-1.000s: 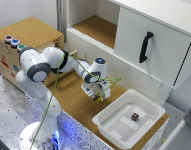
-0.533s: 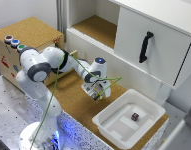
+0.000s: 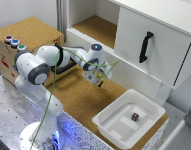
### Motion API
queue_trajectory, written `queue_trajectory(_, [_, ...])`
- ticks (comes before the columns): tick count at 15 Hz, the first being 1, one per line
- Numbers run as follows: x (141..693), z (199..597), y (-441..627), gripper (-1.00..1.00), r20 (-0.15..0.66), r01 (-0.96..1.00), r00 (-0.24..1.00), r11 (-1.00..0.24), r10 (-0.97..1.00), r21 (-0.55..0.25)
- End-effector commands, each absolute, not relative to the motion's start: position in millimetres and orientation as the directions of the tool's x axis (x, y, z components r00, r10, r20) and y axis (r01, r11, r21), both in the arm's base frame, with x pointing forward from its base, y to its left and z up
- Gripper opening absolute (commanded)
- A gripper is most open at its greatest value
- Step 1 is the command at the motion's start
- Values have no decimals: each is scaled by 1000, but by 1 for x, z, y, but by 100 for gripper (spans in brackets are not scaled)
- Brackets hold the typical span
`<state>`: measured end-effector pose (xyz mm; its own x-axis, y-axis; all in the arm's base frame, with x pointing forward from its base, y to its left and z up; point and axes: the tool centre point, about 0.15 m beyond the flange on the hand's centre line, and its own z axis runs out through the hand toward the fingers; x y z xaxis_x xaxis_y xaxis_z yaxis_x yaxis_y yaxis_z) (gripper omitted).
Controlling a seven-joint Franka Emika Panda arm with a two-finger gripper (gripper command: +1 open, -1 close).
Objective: Put the yellow block inside the left cabinet
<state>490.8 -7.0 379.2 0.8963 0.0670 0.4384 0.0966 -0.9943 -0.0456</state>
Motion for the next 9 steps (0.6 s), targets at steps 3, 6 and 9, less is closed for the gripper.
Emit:
queue_trajectory(3, [559, 459, 83, -100, 557, 275, 809, -959, 188, -76])
queue_trajectory(6, [587, 480, 100, -100, 598, 288, 777, -955, 195, -64])
queue_trajectory(9, [622, 491, 103, -100, 612, 259, 770, -965, 180, -42])
